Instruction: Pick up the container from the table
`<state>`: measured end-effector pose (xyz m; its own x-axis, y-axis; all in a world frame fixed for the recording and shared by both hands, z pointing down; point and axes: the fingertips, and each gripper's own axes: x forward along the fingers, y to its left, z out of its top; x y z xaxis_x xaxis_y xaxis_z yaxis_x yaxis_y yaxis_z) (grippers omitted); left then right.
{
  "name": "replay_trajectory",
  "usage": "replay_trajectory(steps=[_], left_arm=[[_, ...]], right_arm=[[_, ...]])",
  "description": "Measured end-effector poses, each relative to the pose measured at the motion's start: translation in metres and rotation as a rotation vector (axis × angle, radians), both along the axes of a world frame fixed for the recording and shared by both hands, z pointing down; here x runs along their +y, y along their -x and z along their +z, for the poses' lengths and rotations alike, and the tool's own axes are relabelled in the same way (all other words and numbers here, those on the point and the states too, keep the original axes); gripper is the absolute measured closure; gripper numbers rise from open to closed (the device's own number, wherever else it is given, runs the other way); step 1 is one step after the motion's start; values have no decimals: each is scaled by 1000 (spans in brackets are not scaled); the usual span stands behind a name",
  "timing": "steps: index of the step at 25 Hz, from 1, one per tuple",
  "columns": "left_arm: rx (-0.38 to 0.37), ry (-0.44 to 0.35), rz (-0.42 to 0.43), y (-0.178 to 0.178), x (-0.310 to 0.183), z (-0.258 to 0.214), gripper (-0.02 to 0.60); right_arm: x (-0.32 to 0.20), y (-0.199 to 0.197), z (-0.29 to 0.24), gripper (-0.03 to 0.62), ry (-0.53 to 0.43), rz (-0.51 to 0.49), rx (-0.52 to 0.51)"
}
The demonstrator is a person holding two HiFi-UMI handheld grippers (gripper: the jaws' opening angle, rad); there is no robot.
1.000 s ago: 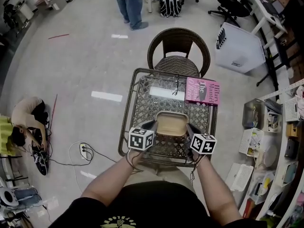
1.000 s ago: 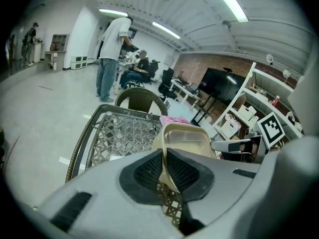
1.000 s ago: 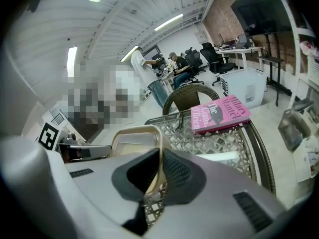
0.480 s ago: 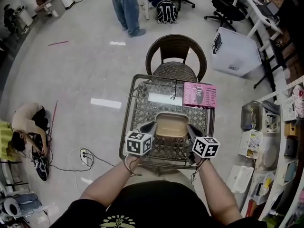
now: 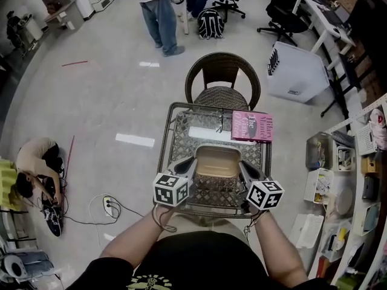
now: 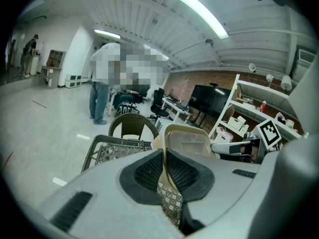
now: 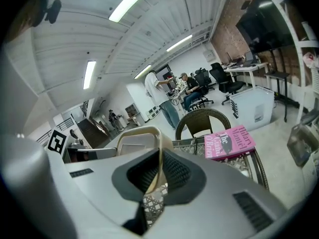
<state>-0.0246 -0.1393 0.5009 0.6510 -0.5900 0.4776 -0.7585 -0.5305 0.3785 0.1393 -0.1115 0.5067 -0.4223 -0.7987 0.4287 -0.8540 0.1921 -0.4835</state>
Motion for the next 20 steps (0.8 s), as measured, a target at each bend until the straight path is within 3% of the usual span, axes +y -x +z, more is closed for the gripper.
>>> replay_trajectory(steps=[8, 20], left_arm=[[-10, -124, 15, 2, 0, -43, 554], [14, -240, 12, 2, -2, -93, 554]], right_arm=[[4, 3, -40, 569, -85, 7, 16], [4, 4, -95, 569, -204, 6, 62]])
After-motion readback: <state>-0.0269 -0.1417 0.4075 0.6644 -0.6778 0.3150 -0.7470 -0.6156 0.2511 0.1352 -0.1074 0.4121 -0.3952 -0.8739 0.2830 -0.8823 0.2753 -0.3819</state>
